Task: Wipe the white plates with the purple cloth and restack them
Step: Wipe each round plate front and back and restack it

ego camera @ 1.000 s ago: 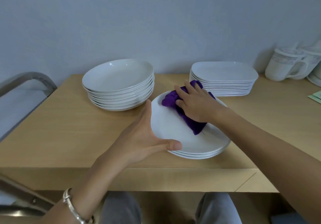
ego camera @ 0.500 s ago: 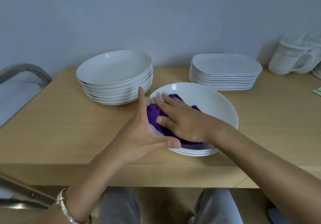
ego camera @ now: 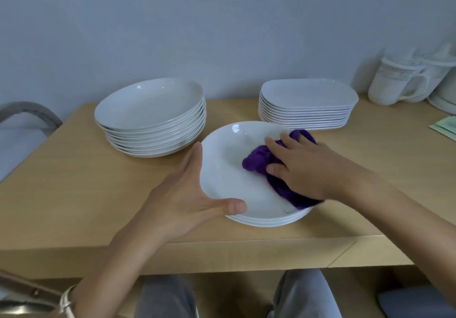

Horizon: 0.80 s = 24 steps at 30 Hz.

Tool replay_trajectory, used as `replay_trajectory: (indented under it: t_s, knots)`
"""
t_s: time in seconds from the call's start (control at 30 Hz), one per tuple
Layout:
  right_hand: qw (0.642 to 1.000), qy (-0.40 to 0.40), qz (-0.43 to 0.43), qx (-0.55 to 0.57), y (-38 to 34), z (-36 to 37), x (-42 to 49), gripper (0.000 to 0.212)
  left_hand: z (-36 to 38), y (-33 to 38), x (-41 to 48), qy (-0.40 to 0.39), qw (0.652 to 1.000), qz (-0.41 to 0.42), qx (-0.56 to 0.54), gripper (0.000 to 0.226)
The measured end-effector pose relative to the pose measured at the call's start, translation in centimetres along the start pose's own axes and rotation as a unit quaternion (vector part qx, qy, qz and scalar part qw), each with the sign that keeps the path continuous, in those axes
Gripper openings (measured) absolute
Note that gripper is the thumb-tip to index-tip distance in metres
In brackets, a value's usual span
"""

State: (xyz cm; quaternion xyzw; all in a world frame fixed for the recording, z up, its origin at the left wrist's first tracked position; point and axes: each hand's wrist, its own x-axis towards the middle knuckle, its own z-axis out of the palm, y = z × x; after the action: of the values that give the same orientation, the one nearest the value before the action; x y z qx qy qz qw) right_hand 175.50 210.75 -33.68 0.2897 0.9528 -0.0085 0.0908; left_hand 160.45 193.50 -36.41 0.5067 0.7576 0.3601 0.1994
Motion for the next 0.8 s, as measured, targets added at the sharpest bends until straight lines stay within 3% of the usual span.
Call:
replay_trajectory:
  t_s: [0.07,0.17,0.23,0.43,0.57,0.67,0.8]
  knots:
    - [0.998,-0.041,-0.047,0.012,-0.6,-0.3,-2.4,0.061,0.1,-0.4,0.1,-0.003,1.000,-0.009,-0.002,0.114]
    - [0.982,-0.111,-0.118,0.101,-2.6,-1.0,-3.9,0.057,0.5,-0.9,0.3,-0.002,1.000,-0.026,-0.009,0.148]
    - [0.971,-0.114,-0.147,0.150,-4.0,-0.8,-2.8,0.061,0.6,-0.8,0.2,-0.005,0.999,-0.048,-0.016,0.159]
    - [0.972,0.009,-0.172,0.158,-6.6,0.8,4.2,0.068,0.9,-0.9,0.3,0.000,0.993,-0.041,-0.112,0.152]
    - [0.988,0.053,-0.081,0.122,-5.1,0.6,6.7,0.065,1.0,-0.9,-0.2,-0.022,0.994,-0.029,-0.103,0.153]
    - [0.993,0.091,-0.022,0.071,-2.8,0.5,7.0,0.061,0.7,-0.6,-0.9,-0.043,0.996,-0.073,-0.037,0.140]
    - [0.995,0.076,-0.035,0.052,-1.4,0.6,5.2,0.059,-0.4,0.7,-0.1,-0.044,0.982,-0.103,0.155,0.139]
